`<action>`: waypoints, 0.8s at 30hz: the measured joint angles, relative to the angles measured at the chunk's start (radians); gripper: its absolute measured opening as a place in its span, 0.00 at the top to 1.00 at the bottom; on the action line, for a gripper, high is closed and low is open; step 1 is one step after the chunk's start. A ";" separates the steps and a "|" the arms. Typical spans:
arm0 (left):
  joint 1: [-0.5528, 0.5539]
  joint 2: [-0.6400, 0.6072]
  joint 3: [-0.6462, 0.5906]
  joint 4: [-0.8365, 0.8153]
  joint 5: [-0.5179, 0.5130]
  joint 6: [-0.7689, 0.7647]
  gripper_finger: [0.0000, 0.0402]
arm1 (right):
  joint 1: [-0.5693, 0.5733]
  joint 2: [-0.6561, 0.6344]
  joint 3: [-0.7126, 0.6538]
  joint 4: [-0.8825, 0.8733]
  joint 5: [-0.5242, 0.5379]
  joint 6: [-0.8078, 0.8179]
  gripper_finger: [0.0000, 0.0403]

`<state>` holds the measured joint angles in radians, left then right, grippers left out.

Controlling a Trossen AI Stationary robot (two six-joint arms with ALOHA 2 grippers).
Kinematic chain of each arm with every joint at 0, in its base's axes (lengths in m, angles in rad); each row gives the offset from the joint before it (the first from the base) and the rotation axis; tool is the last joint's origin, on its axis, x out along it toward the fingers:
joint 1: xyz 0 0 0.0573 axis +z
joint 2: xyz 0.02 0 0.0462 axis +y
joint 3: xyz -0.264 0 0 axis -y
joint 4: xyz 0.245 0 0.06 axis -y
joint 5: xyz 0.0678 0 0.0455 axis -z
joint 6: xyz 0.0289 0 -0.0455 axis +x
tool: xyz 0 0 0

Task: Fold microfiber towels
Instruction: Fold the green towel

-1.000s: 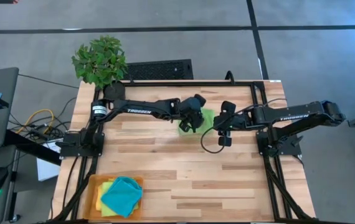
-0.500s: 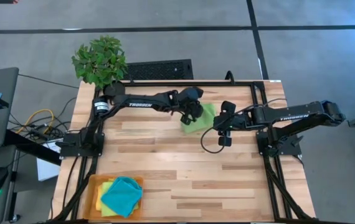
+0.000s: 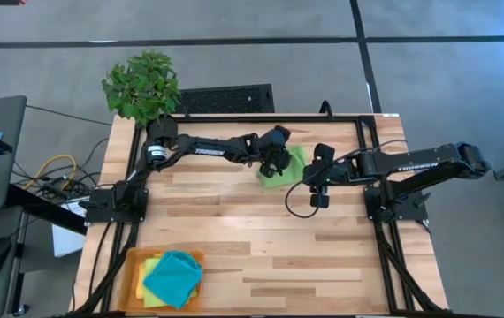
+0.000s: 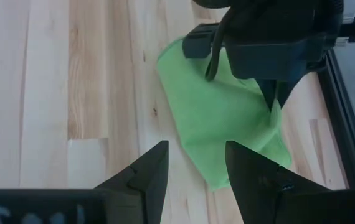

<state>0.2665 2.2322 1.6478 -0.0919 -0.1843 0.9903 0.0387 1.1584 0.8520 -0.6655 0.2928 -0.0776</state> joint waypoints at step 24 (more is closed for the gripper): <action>-0.012 -0.067 0.112 -0.365 0.031 -0.471 0.72 | -0.072 -0.001 0.000 -0.016 0.051 0.001 0.55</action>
<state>0.2546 2.1650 1.7596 -0.4572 -0.1536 0.5189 -0.0330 1.1572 0.8522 -0.6818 0.3443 -0.0769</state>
